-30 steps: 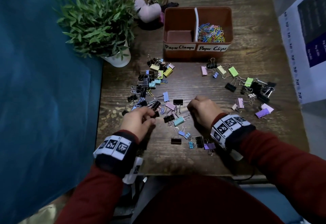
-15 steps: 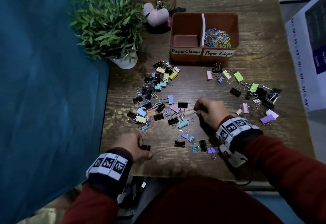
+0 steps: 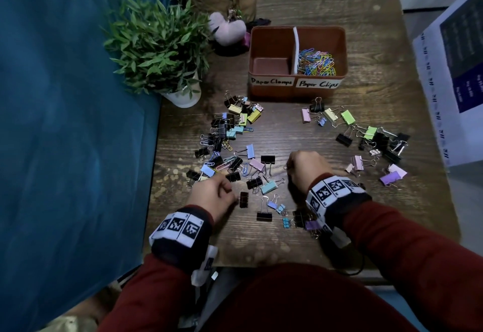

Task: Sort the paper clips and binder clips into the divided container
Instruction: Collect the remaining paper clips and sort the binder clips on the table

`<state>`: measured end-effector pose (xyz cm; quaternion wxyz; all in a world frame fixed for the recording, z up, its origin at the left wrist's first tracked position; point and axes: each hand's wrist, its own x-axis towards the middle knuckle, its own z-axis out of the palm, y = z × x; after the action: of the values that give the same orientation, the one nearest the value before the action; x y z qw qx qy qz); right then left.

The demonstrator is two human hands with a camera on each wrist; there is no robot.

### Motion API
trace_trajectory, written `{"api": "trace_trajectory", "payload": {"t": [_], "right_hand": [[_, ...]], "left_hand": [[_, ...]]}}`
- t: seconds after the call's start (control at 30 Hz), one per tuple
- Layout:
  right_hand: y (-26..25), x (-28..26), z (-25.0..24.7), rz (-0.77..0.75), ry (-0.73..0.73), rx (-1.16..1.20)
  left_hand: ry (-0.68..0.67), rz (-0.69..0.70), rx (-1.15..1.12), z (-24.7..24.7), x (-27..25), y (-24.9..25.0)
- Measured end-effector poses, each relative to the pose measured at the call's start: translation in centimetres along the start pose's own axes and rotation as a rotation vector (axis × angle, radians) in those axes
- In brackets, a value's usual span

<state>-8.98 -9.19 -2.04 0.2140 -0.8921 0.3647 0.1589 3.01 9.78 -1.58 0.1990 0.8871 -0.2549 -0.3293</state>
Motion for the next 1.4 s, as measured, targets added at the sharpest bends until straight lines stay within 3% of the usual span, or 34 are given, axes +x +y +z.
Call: {"api": "trace_trajectory", "payload": {"t": [0.27, 0.47, 0.67, 0.9, 1.0, 1.13, 1.23, 1.4], "right_hand": [[-1.0, 0.5, -0.3, 0.002, -0.126, -0.074], [-1.4, 0.0, -0.5, -0.079, -0.093, -0.151], [-1.5, -0.4, -0.7, -0.088, -0.089, -0.146], [-0.7, -0.3, -0.8, -0.111, -0.042, -0.12], [-1.1, 0.4, -1.0, -0.254, 0.014, -0.047], [-2.7, 1.2, -2.0, -0.458, -0.181, -0.264], [-2.3, 1.8, -2.8, -0.381, -0.233, -0.396], [0.2, 1.9, -3.0, -0.218, -0.13, -0.362]], "left_hand": [[0.005, 0.002, 0.164, 0.2, 1.0, -0.2], [0.043, 0.1, 0.155, 1.8, 2.2, 2.3], [0.033, 0.035, 0.295, 1.6, 4.5, 4.4], [-0.018, 0.143, 0.473, 2.6, 4.3, 5.3], [-0.002, 0.203, 0.456, 3.4, 3.6, 5.3], [-0.003, 0.214, 0.417, 3.7, 3.1, 4.7], [-0.027, 0.253, 0.428, 4.1, 2.6, 4.2], [-0.041, 0.311, 0.334, 4.9, 1.8, 4.1]]}}
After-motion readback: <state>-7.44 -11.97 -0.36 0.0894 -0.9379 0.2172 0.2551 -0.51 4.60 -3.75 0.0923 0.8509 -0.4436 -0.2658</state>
